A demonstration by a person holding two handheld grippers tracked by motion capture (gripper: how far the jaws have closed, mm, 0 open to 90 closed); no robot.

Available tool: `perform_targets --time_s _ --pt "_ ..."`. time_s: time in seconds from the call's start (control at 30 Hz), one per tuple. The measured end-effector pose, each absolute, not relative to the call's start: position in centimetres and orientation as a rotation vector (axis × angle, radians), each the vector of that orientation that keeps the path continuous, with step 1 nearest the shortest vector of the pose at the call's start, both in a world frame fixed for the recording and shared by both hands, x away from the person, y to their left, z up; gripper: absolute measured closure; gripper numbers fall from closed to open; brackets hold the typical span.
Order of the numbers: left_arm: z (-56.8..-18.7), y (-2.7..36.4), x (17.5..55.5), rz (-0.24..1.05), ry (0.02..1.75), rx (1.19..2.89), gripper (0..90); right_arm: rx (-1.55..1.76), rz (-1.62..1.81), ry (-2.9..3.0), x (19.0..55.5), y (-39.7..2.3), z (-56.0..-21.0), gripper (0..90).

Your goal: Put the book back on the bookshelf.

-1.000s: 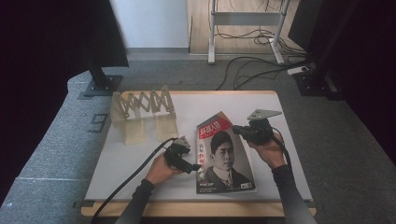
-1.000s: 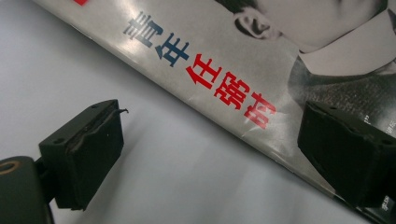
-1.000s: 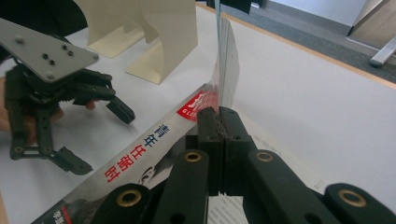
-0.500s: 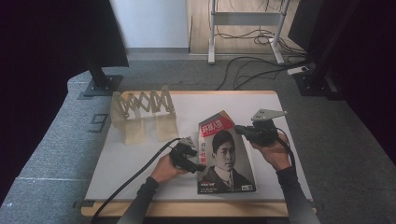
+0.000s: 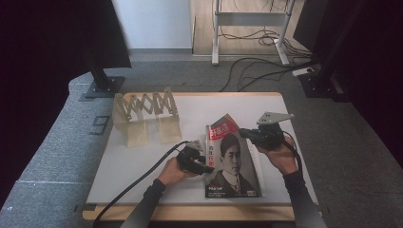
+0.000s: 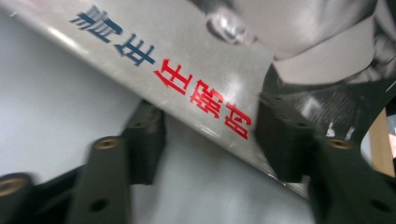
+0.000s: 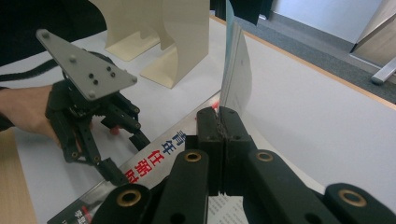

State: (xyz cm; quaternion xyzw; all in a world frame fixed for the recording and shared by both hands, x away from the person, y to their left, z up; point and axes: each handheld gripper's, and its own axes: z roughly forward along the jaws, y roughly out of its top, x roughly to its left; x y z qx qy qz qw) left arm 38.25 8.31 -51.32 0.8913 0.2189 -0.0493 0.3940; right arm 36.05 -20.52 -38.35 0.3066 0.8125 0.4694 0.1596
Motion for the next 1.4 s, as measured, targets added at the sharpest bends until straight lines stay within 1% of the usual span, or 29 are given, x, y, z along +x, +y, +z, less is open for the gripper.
perform_targets --time_s 0.03,0.07,0.1,0.33,0.37,0.53,0.67,0.8,0.87,0.97,1.03,1.07,1.17,1.23,1.27,1.3,1.4 --pt "-51.3 8.3 38.3 -0.125 0.555 2.261 53.9 0.876 1.341 2.322 36.0 -20.5 -38.4 88.2" --pt "-51.1 8.2 38.2 -0.118 0.553 2.259 53.9 0.875 1.343 2.324 36.1 -20.5 -38.4 89.1" --pt "-51.0 8.0 38.1 -0.129 0.547 2.275 60.6 0.864 1.410 2.320 36.0 -20.4 -38.2 89.1" --pt "-50.9 7.8 38.2 -0.163 0.584 2.283 65.3 0.868 1.369 2.323 36.1 -20.4 -38.0 89.1" --pt "-50.9 7.8 38.2 -0.172 0.592 2.281 67.5 0.880 1.345 2.327 36.2 -20.5 -38.3 89.0" --pt "-50.4 8.0 38.4 -0.189 0.632 2.255 73.0 0.899 1.272 2.330 36.4 -20.7 -38.9 88.8" --pt "-49.8 8.5 38.7 -0.172 0.677 2.223 79.4 0.915 1.235 2.333 36.5 -20.9 -39.2 88.2" --pt "-49.3 8.8 38.8 -0.149 0.696 2.205 83.0 0.930 1.226 2.338 36.7 -21.1 -39.5 86.2" --pt "-48.9 9.0 38.8 -0.132 0.701 2.176 87.2 0.957 1.187 2.333 36.8 -21.2 -39.9 81.5" --pt "-48.1 9.2 38.6 -0.102 0.678 2.162 88.1 0.973 1.157 2.327 36.9 -21.3 -40.1 80.6" --pt "-47.7 9.5 38.5 -0.094 0.673 2.167 88.3 0.991 1.119 2.314 37.1 -21.6 -40.5 74.1" --pt "-47.7 9.5 38.5 -0.094 0.673 2.167 88.3 0.991 1.119 2.314 37.1 -21.6 -40.5 74.1" --pt "-47.3 9.9 38.5 -0.076 0.658 2.183 88.4 1.001 1.094 2.304 37.3 -21.7 -40.8 63.4" --pt "-47.0 10.1 38.4 -0.076 0.648 2.183 88.4 1.007 1.074 2.300 37.5 -21.7 -41.1 54.5" --pt "-46.8 10.2 38.4 -0.078 0.640 2.182 88.4 1.007 1.074 2.300 37.5 -21.7 -41.1 54.5" --pt "-46.5 10.4 38.3 -0.075 0.628 2.184 88.3 1.013 1.087 2.299 37.8 -21.9 -41.4 47.6" --pt "-45.9 10.8 38.2 -0.066 0.600 2.195 88.4 1.014 1.096 2.295 38.0 -22.0 -41.6 40.8"
